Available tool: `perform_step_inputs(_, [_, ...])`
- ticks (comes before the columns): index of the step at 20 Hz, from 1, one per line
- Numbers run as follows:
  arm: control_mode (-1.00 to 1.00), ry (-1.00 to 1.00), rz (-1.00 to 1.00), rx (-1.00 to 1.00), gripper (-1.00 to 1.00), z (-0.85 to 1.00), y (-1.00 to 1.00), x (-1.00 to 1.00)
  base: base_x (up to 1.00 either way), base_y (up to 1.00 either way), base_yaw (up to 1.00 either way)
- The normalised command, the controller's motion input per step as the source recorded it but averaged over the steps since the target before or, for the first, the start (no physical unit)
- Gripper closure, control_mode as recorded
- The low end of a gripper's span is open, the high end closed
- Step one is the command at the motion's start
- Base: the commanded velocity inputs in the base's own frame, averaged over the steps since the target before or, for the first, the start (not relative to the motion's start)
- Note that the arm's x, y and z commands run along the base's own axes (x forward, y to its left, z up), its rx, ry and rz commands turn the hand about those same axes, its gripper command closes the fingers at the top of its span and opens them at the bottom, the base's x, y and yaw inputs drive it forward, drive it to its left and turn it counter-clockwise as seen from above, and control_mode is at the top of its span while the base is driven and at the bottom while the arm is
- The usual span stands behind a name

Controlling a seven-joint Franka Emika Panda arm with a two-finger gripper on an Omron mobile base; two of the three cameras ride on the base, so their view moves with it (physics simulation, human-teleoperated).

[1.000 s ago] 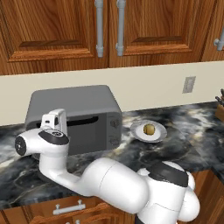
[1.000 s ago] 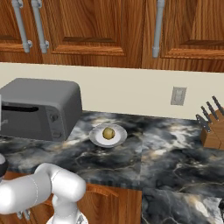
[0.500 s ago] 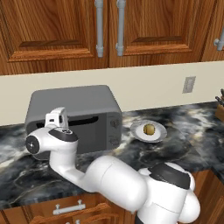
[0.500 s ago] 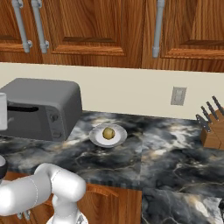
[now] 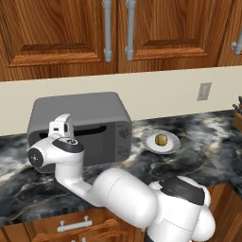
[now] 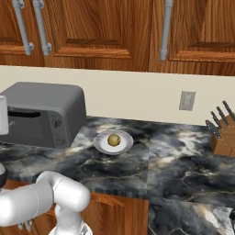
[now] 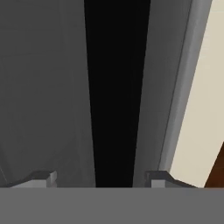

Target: Open the toaster oven door. Place the bread on the bottom rack in the toaster oven and place the chicken drumstick on the top rack.

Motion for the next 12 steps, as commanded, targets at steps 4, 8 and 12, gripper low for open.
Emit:
perform_step_inputs(4, [-1.00, -0.09, 0.00, 0.00, -1.00, -0.06, 0.18, 0.02, 0.00, 0.00, 0.00])
perform_step_inputs(8, [-1.00, -0.07, -0.04, 0.00, -1.00, -0.06, 0.23, 0.00, 0.00, 0.00, 0.00])
perform_step_inputs(12, [-1.00, 0.00, -0.06, 0.00, -1.00, -0.02, 0.25, 0.02, 0.00, 0.00, 0.00])
